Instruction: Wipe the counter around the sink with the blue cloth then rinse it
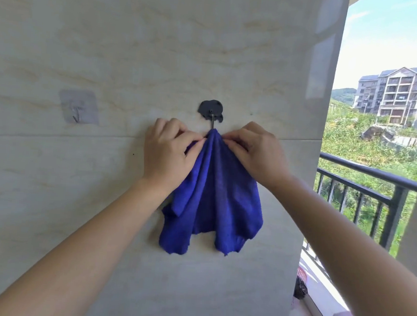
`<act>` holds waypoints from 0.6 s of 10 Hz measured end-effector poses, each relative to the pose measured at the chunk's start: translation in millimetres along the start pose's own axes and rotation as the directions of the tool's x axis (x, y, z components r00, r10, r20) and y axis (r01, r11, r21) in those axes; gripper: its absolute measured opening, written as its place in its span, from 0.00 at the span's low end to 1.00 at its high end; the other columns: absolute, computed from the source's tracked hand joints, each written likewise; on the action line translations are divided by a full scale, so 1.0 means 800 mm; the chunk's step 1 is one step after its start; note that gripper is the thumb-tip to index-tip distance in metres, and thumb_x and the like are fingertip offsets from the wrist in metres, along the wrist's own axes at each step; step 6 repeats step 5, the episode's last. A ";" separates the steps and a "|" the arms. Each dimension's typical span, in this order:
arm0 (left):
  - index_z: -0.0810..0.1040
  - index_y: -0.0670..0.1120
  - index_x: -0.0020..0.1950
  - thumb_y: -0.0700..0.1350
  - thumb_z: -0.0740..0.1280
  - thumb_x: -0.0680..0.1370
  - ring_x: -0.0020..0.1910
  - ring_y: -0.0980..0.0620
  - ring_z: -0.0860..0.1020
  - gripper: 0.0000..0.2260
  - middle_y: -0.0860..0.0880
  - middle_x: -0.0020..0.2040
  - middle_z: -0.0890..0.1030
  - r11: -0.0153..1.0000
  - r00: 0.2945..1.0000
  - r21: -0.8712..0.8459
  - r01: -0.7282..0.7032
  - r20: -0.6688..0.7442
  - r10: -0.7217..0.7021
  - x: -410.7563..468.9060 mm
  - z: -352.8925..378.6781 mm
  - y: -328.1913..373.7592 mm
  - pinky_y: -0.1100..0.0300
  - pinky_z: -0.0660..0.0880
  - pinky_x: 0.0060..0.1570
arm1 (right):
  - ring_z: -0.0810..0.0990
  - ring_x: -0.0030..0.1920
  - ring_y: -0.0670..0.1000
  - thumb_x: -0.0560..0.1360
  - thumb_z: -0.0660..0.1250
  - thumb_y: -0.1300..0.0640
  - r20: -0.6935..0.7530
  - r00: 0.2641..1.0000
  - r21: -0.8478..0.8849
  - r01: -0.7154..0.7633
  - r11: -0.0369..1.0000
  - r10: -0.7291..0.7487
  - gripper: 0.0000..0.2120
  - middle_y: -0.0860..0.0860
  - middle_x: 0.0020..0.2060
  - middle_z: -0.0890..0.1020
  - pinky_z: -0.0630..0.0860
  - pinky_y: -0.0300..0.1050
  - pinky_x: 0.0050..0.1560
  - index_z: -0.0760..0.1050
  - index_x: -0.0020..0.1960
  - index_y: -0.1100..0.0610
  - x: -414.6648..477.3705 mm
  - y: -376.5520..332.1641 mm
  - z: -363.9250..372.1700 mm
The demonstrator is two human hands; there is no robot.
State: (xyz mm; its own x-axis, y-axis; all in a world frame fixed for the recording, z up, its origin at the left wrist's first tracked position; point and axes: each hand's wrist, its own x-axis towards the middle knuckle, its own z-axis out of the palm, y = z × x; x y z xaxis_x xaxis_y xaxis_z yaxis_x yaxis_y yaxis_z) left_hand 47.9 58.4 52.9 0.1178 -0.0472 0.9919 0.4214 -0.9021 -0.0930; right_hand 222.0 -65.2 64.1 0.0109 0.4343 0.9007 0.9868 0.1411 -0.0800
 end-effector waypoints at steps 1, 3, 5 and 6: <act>0.86 0.47 0.43 0.48 0.71 0.76 0.45 0.43 0.74 0.06 0.46 0.45 0.78 0.999 0.999 -0.020 0.047 0.001 -0.047 -0.005 0.000 0.005 0.47 0.72 0.43 | 0.77 0.42 0.46 0.79 0.68 0.53 0.001 1.000 0.009 -0.018 1.000 0.018 0.08 0.42 0.43 0.75 0.77 0.48 0.47 0.84 0.56 0.49 -0.016 -0.004 0.006; 0.78 0.53 0.70 0.57 0.63 0.81 0.74 0.40 0.67 0.19 0.42 0.75 0.70 0.954 0.986 0.279 -0.112 0.153 0.071 -0.038 -0.008 -0.013 0.39 0.62 0.65 | 0.78 0.45 0.40 0.77 0.72 0.50 0.021 0.997 0.041 -0.080 0.996 0.079 0.09 0.46 0.48 0.78 0.72 0.32 0.47 0.83 0.57 0.50 -0.033 -0.004 -0.026; 0.67 0.53 0.78 0.62 0.57 0.82 0.79 0.44 0.57 0.26 0.43 0.79 0.62 0.945 0.978 0.299 -0.130 0.193 0.074 -0.053 0.000 -0.026 0.32 0.55 0.71 | 0.81 0.48 0.42 0.78 0.71 0.51 -0.169 0.973 0.359 -0.086 0.930 0.155 0.09 0.44 0.50 0.82 0.75 0.36 0.47 0.80 0.58 0.44 -0.033 -0.046 -0.111; 0.67 0.53 0.78 0.62 0.57 0.82 0.79 0.44 0.57 0.26 0.43 0.79 0.62 0.945 0.978 0.299 -0.130 0.193 0.074 -0.053 0.000 -0.026 0.32 0.55 0.71 | 0.81 0.48 0.42 0.78 0.71 0.51 -0.169 0.973 0.359 -0.086 0.930 0.155 0.09 0.44 0.50 0.82 0.75 0.36 0.47 0.80 0.58 0.44 -0.033 -0.046 -0.111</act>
